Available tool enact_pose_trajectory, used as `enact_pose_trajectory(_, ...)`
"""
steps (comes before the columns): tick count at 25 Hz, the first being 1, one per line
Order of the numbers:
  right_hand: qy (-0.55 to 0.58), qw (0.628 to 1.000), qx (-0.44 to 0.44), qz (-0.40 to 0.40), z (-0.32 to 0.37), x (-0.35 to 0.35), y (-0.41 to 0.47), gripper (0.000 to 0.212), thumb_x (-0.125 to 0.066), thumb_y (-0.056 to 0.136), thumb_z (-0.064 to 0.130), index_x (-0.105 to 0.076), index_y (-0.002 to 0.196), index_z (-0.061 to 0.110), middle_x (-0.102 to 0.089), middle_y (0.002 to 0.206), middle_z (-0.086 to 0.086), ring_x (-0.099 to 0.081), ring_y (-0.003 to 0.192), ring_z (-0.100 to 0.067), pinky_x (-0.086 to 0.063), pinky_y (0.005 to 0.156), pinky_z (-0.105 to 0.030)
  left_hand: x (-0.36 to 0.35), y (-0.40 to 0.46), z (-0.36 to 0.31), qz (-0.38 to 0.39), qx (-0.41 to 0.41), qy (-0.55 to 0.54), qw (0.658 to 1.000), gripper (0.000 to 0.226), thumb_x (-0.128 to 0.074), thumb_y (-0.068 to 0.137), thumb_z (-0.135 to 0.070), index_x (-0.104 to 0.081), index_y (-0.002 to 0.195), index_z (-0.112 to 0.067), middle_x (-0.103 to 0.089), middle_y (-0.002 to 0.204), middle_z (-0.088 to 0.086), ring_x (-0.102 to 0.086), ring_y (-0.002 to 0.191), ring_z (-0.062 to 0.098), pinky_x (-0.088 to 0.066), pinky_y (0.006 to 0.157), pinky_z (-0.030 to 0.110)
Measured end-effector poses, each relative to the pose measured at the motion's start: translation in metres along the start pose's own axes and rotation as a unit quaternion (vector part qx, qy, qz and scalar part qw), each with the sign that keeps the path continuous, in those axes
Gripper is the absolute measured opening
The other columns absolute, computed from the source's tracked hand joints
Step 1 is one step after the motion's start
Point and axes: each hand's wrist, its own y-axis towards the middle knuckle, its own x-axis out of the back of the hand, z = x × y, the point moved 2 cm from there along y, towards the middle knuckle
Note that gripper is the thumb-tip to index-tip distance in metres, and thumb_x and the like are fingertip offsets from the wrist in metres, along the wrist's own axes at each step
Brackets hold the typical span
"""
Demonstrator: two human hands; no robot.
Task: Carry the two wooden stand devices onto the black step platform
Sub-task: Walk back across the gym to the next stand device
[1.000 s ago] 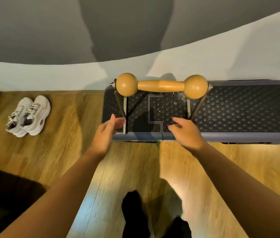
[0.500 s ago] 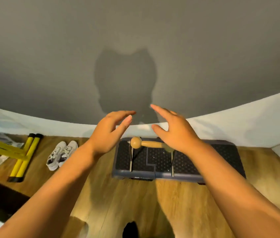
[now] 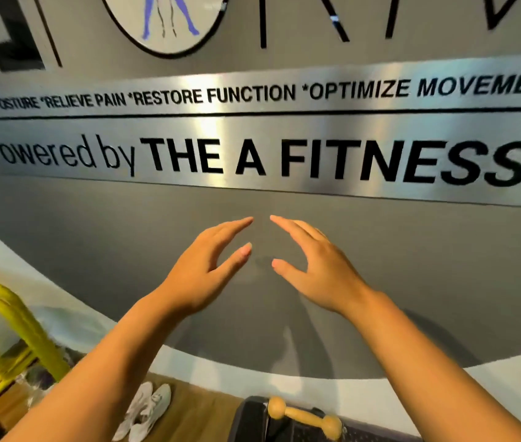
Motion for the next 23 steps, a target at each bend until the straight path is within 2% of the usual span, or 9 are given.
enact_pose_trajectory(4, 0.003, 0.999, 0.045, -0.013, 0.05, 0.029, 0.036, 0.07, -0.063, 0.098, 0.042, -0.029, 0.159, 0.048, -0.037, 0.156, 0.023, -0.033, 0.143, 0.001, -0.028, 0.111, -0.02, 0.063, -0.002, -0.019, -0.033, -0.001, 0.016, 0.999, 0.057, -0.041, 0.097, -0.068, -0.027, 0.152, -0.059, -0.029, 0.143, -0.05, -0.025, 0.136, -0.024, -0.027, 0.108, 0.02)
enact_pose_trajectory(7, -0.014, 0.997, 0.075, -0.017, 0.085, 0.031, 0.059, 0.069, -0.06, 0.099, 0.049, -0.026, 0.159, 0.051, -0.035, 0.158, 0.025, -0.031, 0.144, 0.0, -0.029, 0.111, -0.022, 0.104, -0.002, -0.025, -0.062, -0.014, 0.039, 0.997, 0.055, -0.042, 0.099, -0.063, -0.028, 0.152, -0.058, -0.033, 0.147, -0.043, -0.026, 0.138, -0.021, -0.026, 0.109, 0.017)
enact_pose_trajectory(11, -0.002, 0.996, 0.089, -0.025, 0.122, 0.019, 0.094, 0.067, -0.058, 0.099, 0.052, -0.025, 0.157, 0.054, -0.035, 0.16, 0.021, -0.033, 0.145, -0.004, -0.032, 0.109, -0.026, 0.159, 0.006, -0.022, -0.083, -0.005, 0.065, 0.994, 0.051, -0.043, 0.101, -0.055, -0.034, 0.151, -0.053, -0.035, 0.138, -0.044, -0.028, 0.125, -0.03, -0.026, 0.102, 0.011)
enact_pose_trajectory(13, 0.003, 0.995, 0.1, -0.027, 0.134, 0.011, 0.108, 0.067, -0.057, 0.099, 0.052, -0.025, 0.157, 0.053, -0.038, 0.159, 0.02, -0.036, 0.145, -0.006, -0.036, 0.114, -0.033, 0.18, 0.009, -0.017, -0.098, -0.008, 0.078, 0.992, 0.052, -0.044, 0.101, -0.055, -0.035, 0.152, -0.051, -0.038, 0.138, -0.041, -0.033, 0.124, -0.027, -0.028, 0.099, 0.01)
enact_pose_trajectory(16, 0.018, 0.994, 0.104, -0.022, 0.152, -0.01, 0.131, 0.066, -0.057, 0.098, 0.051, -0.027, 0.157, 0.051, -0.039, 0.159, 0.018, -0.036, 0.147, -0.008, -0.036, 0.116, -0.036, 0.209, 0.008, 0.0, -0.118, -0.002, 0.089, 0.989, 0.051, -0.044, 0.101, -0.056, -0.038, 0.151, -0.049, -0.042, 0.143, -0.031, -0.039, 0.13, -0.013, -0.031, 0.095, 0.007)
enact_pose_trajectory(20, 0.024, 0.992, 0.128, 0.001, 0.173, -0.045, 0.162, 0.064, -0.056, 0.1, 0.053, -0.027, 0.157, 0.053, -0.039, 0.158, 0.019, -0.036, 0.143, -0.006, -0.033, 0.106, -0.029, 0.23, -0.003, 0.03, -0.141, 0.017, 0.12, 0.983, 0.05, -0.044, 0.102, -0.057, -0.038, 0.151, -0.048, -0.044, 0.145, -0.03, -0.04, 0.134, -0.007, -0.034, 0.104, 0.018)
enact_pose_trajectory(23, 0.056, 0.987, 0.148, 0.024, 0.188, -0.074, 0.187, 0.064, -0.054, 0.099, 0.058, -0.027, 0.157, 0.054, -0.039, 0.157, 0.021, -0.036, 0.143, -0.004, -0.034, 0.108, -0.03, 0.243, -0.018, 0.051, -0.16, 0.05, 0.146, 0.975, 0.051, -0.044, 0.102, -0.056, -0.039, 0.152, -0.046, -0.046, 0.148, -0.028, -0.039, 0.137, -0.005, -0.033, 0.107, 0.02)
